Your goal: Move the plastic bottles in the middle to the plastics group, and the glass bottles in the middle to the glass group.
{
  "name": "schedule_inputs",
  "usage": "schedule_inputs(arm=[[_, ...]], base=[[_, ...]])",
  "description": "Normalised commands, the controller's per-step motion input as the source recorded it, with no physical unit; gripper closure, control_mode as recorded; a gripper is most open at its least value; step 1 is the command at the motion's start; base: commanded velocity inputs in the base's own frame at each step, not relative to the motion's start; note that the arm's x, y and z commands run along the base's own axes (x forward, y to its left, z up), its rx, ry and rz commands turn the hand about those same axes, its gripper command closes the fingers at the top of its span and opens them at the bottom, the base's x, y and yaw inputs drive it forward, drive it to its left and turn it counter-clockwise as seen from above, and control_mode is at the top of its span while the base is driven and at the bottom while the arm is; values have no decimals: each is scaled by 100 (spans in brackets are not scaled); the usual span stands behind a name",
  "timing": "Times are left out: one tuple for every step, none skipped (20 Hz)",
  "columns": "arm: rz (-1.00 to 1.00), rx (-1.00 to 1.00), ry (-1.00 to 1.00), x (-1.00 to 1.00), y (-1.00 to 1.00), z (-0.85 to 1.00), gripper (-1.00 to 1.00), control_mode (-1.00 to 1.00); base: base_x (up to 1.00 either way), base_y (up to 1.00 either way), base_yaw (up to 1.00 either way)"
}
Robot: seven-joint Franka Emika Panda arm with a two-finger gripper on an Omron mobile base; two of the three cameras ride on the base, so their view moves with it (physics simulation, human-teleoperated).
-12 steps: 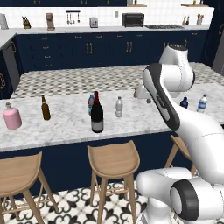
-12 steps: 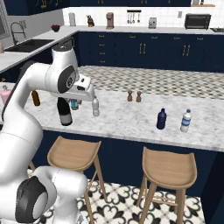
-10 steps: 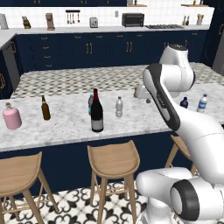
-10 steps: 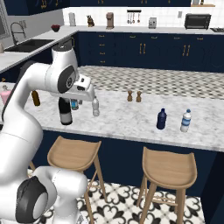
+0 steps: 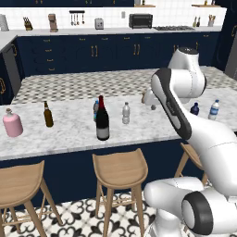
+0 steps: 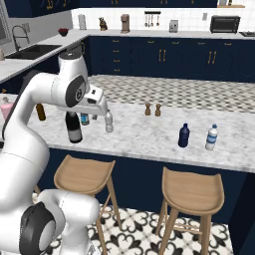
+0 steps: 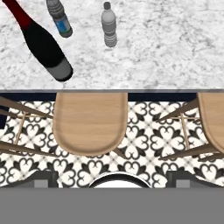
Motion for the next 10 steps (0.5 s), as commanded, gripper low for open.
schedule_inputs(arm=[[0,0,0,0,3,0,-100,-100],[0,0,0,0,0,0,-100,-100],[0,0,0,0,0,0,-100,-100],[0,0,0,0,0,0,-100,-100],[1,0,-1,0,0,0,-100,-100],[1,0,0,0,6,0,-100,-100],[1,0,0,0,16,0,-100,-100],[1,0,-1,0,21,0,-100,-100],[1,0,-1,0,18,0,-100,-100],[0,0,-3,0,6,0,-100,-100]], base=[[0,0,0],[0,0,0],[0,0,0],[0,0,0],[0,0,0],[0,0,0],[0,0,0],[0,0,0],[0,0,0],[0,0,0]])
